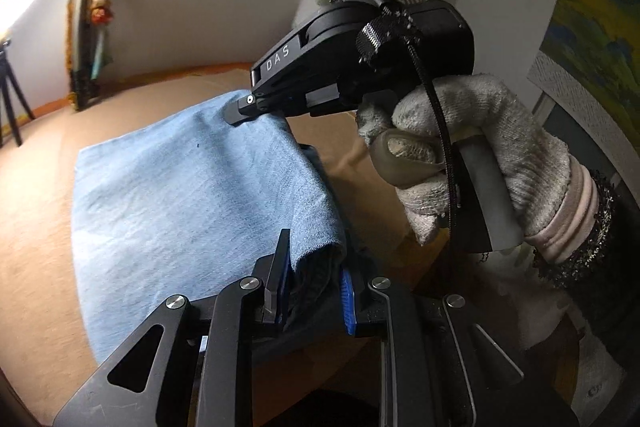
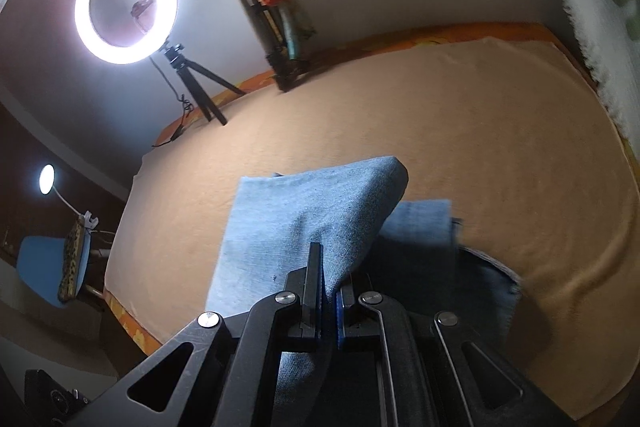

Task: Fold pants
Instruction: 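Lower the folded edge onto the jeans stack with both tools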

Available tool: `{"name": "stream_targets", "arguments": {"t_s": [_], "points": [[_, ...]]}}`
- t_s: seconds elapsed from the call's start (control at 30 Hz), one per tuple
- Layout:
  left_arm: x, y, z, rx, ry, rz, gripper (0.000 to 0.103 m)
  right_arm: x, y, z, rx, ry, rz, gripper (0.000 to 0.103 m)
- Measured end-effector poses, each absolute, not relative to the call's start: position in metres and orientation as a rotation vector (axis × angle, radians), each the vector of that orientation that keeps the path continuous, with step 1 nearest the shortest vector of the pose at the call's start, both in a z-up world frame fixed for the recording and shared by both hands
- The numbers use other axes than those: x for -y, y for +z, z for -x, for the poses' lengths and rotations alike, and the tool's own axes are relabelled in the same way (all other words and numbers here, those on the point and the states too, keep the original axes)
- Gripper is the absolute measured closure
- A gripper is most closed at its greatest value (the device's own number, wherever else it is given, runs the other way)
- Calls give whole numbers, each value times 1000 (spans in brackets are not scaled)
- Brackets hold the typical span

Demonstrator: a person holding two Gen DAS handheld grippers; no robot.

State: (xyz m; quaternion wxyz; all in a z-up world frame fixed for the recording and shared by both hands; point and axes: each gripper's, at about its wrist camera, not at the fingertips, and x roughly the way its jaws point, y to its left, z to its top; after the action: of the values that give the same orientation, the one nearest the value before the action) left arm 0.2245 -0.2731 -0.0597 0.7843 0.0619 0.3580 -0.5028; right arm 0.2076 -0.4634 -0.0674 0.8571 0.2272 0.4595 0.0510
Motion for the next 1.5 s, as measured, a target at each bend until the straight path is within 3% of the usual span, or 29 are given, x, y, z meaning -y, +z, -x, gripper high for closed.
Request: {"name": "stream_targets", "arguments": {"t_s": [0.43,0.53,0.63,0.7,0.8,0.87,0.93,1.5], "points": [[316,-96,-227,-845,-1117,-236,84,506,-116,-182,-982,90,-541,101],[318,-96,-229,-848,-1118,-235,84,509,-118,-184,-969,116,-551,93],[319,-96,-226,-846,-1117,-249,85,515,-119,-186,-960,128,-589,76],[321,-97,-226,-845,-1117,-255,84,521,-119,-190,-949,124,-619,71],[322,-93,-215,-836,-1114,-267,84,526,-122,-201,-942,95,-648,74],[322,-90,-213,-823,-1112,-280,84,523,-122,-207,-943,81,-609,87],[325,-89,-205,-813,-1107,-292,84,519,-119,-209,-937,61,-552,92],[329,-81,-180,-768,-1088,-312,84,512,-114,-208,-936,-6,-440,93]]}}
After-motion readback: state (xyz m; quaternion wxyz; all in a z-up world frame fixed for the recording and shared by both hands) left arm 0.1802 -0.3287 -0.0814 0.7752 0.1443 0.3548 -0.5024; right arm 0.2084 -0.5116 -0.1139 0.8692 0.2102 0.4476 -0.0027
